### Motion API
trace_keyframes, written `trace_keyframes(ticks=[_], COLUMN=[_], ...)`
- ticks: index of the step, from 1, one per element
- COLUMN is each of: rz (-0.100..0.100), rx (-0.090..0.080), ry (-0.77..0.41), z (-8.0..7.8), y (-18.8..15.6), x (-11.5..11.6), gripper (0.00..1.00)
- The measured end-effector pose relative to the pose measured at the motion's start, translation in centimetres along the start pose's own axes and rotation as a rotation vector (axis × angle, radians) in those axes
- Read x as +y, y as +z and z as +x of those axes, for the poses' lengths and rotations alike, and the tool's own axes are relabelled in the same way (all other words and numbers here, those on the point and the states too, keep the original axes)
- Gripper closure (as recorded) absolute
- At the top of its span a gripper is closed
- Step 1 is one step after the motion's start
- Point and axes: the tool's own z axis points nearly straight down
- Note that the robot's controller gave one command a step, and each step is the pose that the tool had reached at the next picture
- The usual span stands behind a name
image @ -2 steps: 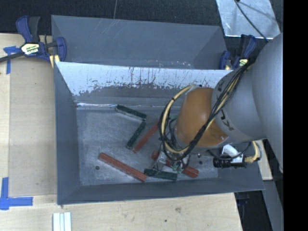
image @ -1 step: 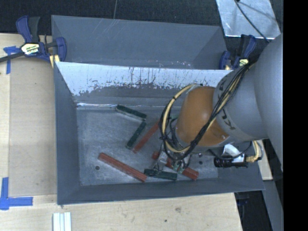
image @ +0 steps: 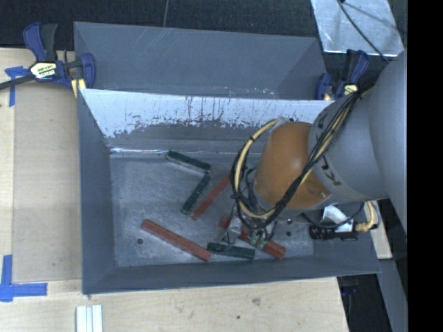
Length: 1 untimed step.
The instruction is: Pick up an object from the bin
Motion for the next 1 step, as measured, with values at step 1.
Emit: trace_keyframes(ticks=[1], rz=[0.002], rx=[0.004], ry=[-0.001], z=[0.06], y=[-0.80], x=[-0.06], gripper=[1.00])
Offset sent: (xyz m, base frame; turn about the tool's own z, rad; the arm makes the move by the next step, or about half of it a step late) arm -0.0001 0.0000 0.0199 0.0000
